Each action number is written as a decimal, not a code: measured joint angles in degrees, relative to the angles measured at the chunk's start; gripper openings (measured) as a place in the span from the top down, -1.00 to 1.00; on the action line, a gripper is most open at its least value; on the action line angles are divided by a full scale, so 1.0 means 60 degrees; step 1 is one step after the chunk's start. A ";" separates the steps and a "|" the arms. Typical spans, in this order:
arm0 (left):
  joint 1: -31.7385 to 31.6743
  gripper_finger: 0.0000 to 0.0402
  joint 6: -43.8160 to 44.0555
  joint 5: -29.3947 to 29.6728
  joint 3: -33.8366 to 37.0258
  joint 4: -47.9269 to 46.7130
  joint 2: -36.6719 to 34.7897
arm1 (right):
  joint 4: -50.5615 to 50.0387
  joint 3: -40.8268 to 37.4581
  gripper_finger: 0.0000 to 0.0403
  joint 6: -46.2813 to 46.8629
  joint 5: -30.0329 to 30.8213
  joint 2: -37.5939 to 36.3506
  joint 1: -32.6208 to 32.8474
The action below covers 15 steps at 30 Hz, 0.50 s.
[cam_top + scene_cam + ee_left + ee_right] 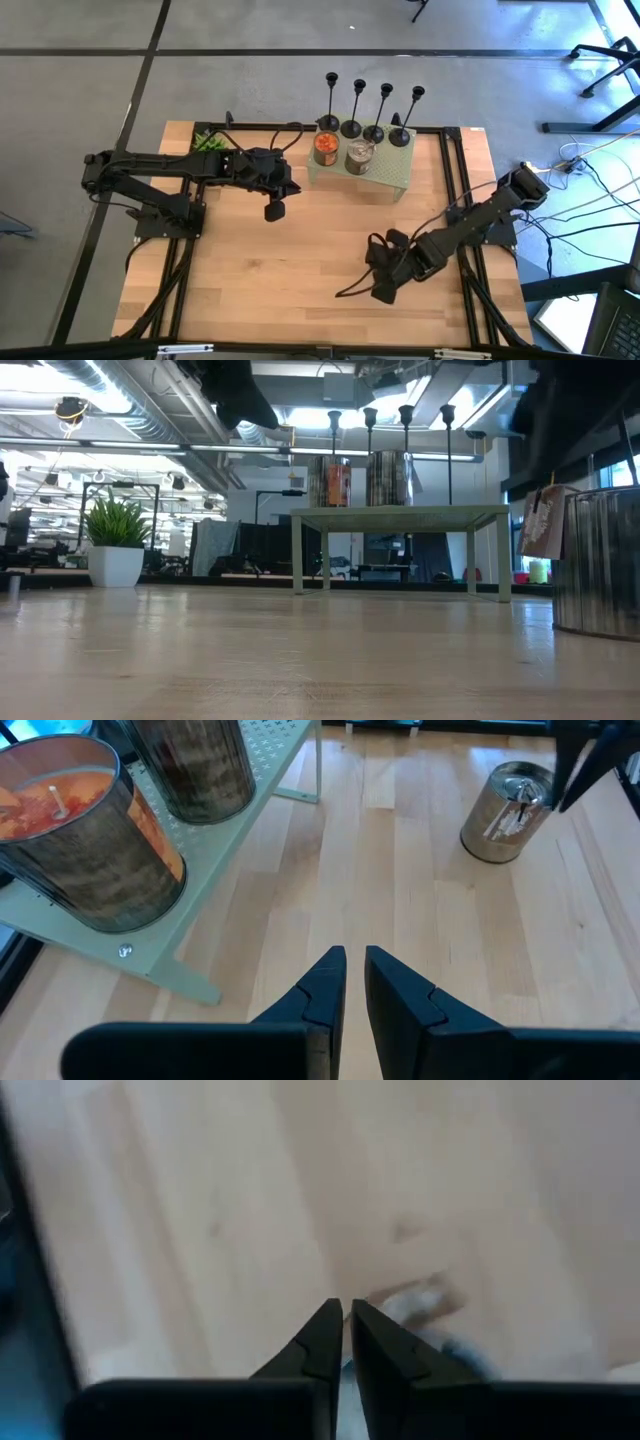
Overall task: Pick & Place candle stick holders
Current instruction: Put the silver scented candle on the shelf
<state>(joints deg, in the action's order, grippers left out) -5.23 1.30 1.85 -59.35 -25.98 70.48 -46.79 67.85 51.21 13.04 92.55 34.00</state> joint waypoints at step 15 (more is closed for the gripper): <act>0.0000 0.82 -0.0794 0.0004 -0.0004 0.0007 0.0000 | -0.0119 0.0000 0.85 -0.0677 -0.1503 0.0000 -0.1012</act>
<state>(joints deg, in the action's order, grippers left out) -5.23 -3.46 1.87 -59.37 -25.93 70.48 -47.50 67.85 47.14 4.02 92.55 27.92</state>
